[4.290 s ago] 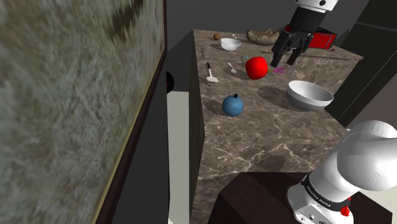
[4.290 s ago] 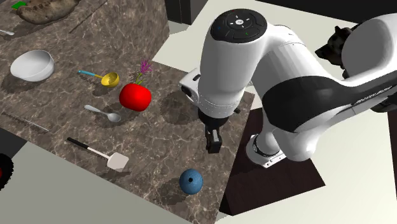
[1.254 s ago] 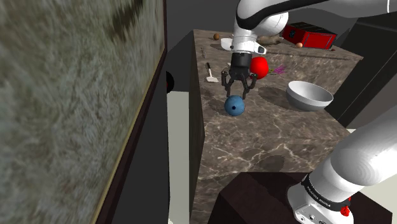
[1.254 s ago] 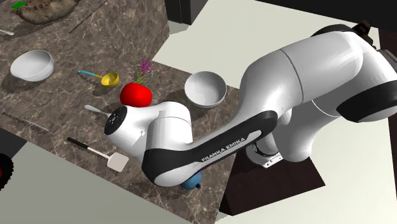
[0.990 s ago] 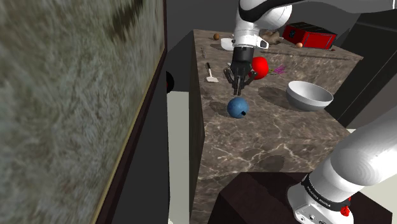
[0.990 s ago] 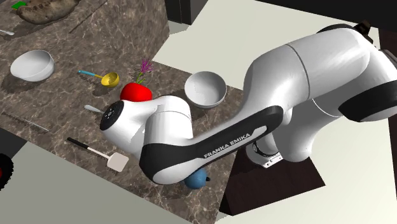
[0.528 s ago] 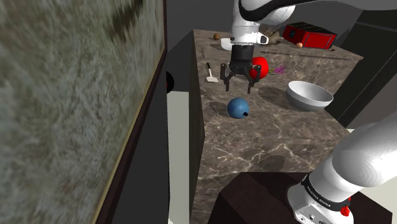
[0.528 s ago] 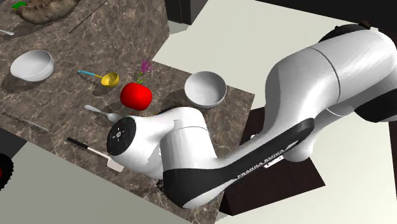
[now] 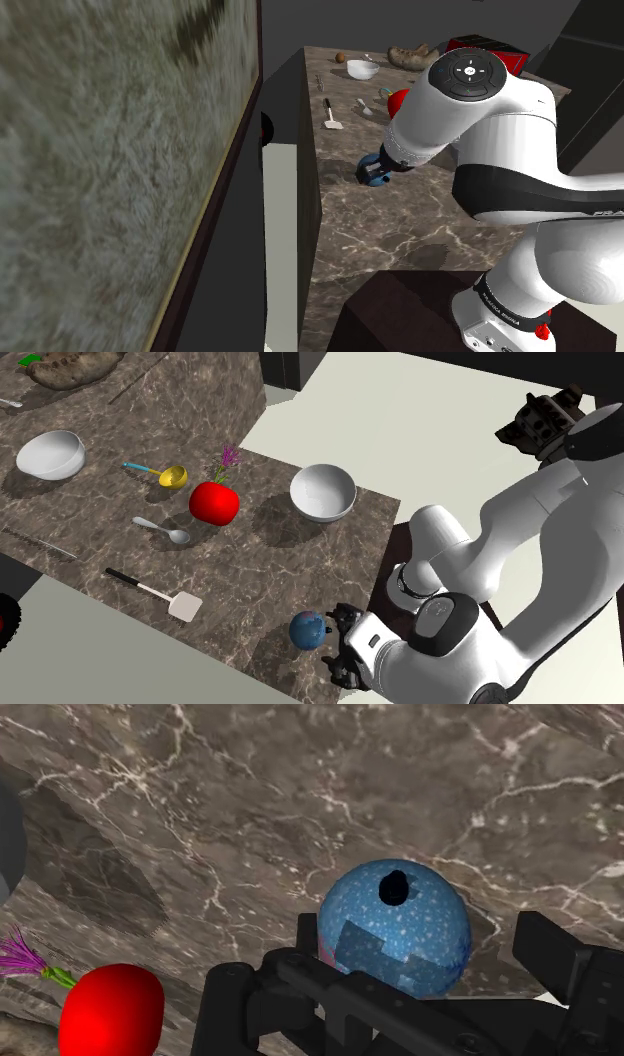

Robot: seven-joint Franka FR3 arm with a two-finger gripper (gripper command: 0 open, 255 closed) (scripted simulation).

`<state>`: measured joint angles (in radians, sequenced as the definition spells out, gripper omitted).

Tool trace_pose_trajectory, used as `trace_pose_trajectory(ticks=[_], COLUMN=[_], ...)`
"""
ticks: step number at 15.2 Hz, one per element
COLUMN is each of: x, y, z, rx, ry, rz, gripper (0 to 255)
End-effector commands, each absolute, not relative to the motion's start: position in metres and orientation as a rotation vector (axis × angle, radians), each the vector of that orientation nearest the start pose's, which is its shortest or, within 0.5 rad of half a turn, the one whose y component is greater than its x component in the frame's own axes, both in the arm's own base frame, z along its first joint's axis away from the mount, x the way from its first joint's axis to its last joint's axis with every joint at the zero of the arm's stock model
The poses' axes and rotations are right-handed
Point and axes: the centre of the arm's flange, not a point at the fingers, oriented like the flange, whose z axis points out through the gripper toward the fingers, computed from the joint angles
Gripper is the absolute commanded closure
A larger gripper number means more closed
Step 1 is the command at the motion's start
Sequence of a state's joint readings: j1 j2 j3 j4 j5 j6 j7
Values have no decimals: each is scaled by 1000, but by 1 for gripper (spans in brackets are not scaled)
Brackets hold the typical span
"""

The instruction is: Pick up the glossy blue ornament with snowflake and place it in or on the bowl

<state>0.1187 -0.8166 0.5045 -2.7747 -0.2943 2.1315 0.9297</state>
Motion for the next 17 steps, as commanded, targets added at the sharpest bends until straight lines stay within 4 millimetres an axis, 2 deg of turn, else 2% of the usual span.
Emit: trace_pose_trajectory(ticks=[1,6,14,15,17], x=[274,286,286,286,286], y=[167,153,153,153,153], z=[417,394,394,394,394], rx=[-3434,-3434,-3434,-3434,-3434], ry=[414,414,414,414,414], rz=[-892,-892,-892,-892,-892], gripper=[0,0,0,255,255])
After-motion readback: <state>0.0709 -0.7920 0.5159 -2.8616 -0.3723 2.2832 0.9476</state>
